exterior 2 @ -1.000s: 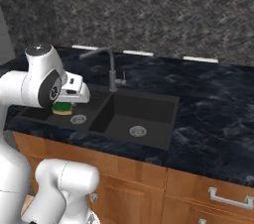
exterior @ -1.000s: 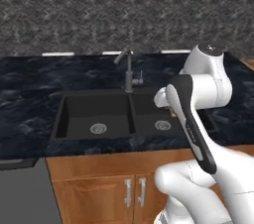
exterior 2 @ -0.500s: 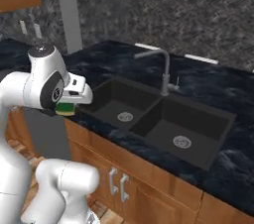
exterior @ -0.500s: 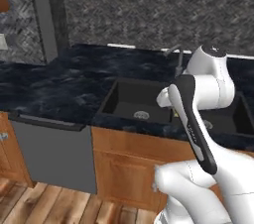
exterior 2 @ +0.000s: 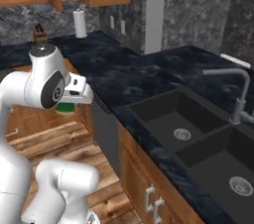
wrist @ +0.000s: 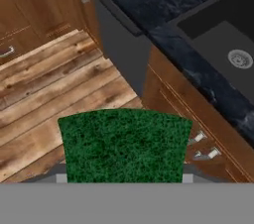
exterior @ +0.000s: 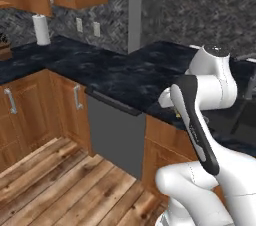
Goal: Pick up the sponge and bar soap from the sink, and place them back in the cabinet, and close the cabinet doors.
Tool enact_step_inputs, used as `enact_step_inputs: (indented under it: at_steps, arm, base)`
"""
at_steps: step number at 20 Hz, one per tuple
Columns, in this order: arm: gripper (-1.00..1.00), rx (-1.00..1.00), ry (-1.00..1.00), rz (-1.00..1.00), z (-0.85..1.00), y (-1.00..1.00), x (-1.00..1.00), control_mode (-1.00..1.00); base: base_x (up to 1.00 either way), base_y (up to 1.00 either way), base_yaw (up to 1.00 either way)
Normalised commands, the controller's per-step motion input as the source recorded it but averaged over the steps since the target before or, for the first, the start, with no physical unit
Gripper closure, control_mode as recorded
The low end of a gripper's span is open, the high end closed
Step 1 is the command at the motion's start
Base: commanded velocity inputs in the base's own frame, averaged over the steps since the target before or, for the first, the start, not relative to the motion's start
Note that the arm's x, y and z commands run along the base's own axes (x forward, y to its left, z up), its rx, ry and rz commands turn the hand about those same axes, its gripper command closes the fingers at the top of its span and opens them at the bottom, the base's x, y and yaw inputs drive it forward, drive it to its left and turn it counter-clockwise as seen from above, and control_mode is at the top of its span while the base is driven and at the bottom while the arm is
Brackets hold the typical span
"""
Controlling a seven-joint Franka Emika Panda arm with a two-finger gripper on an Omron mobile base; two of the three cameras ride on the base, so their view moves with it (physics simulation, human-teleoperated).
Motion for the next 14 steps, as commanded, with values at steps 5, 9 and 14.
enact_step_inputs:
  at_steps: [5, 9, 14]
  arm:
    - [1.00, 0.00, 0.00, 0.00, 0.00, 0.00, 0.00, 1.00]
    - [1.00, 0.00, 0.00, 0.00, 0.00, 0.00, 0.00, 1.00]
    - [1.00, 0.00, 0.00, 0.00, 0.00, 0.00, 0.00, 1.00]
  base:
    - [0.00, 0.08, 0.65]
    - [0.00, 0.03, 0.60]
    - [0.00, 0.00, 0.56]
